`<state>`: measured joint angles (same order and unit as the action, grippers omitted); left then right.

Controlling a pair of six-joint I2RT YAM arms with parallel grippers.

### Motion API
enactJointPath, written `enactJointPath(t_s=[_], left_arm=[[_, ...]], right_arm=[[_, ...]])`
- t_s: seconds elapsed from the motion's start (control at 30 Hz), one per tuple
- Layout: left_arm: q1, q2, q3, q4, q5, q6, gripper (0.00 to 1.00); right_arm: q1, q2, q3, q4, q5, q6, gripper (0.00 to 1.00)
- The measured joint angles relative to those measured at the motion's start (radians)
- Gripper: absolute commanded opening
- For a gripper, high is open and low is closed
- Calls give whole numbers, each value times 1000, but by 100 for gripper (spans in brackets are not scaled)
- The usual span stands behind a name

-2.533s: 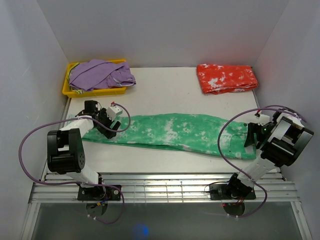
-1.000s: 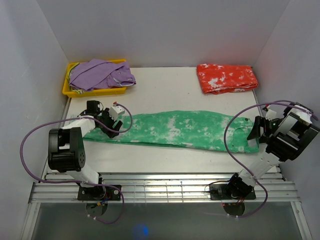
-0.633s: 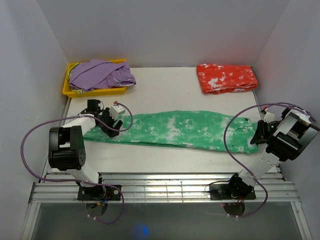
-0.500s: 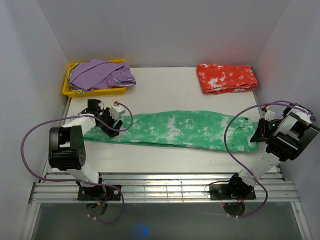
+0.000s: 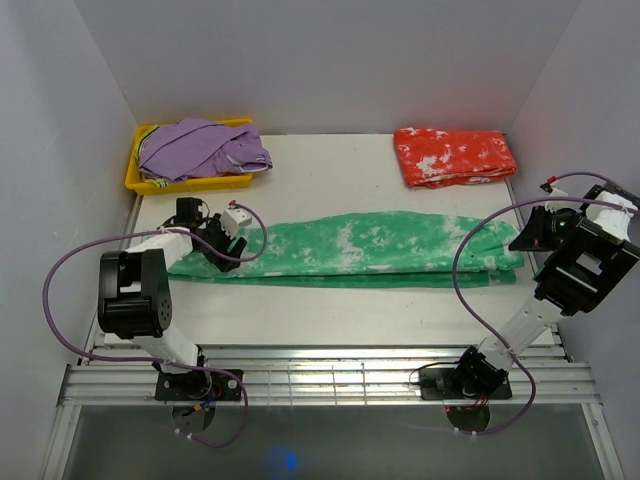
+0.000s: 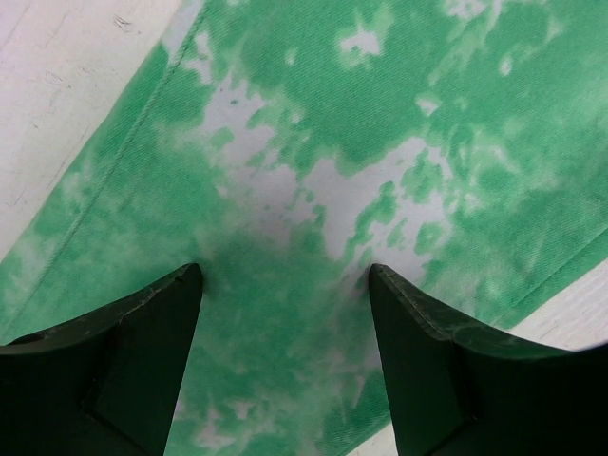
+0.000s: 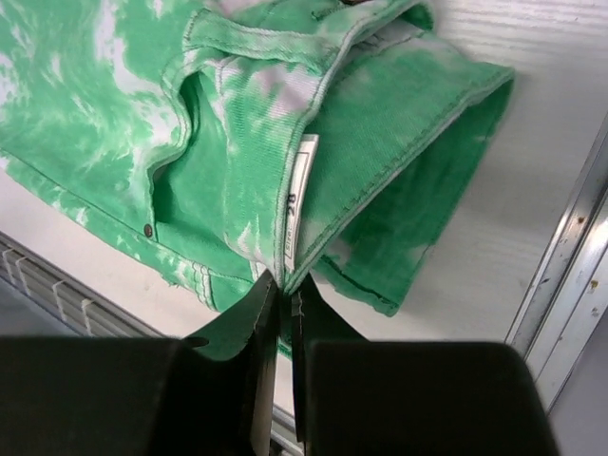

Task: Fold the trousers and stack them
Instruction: Fold the trousers

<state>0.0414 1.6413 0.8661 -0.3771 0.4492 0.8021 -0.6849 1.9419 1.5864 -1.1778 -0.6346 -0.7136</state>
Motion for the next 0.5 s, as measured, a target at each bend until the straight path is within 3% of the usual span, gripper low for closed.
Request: enactJointPath(t_s=[0.33, 0.5], left_arm=[[0, 8, 5, 8, 6, -2, 82], [0, -7, -2, 12, 11, 25, 86]], right_arm=[[9, 66, -203, 268, 87, 4, 8], [11, 62, -226, 305, 99, 2, 8]])
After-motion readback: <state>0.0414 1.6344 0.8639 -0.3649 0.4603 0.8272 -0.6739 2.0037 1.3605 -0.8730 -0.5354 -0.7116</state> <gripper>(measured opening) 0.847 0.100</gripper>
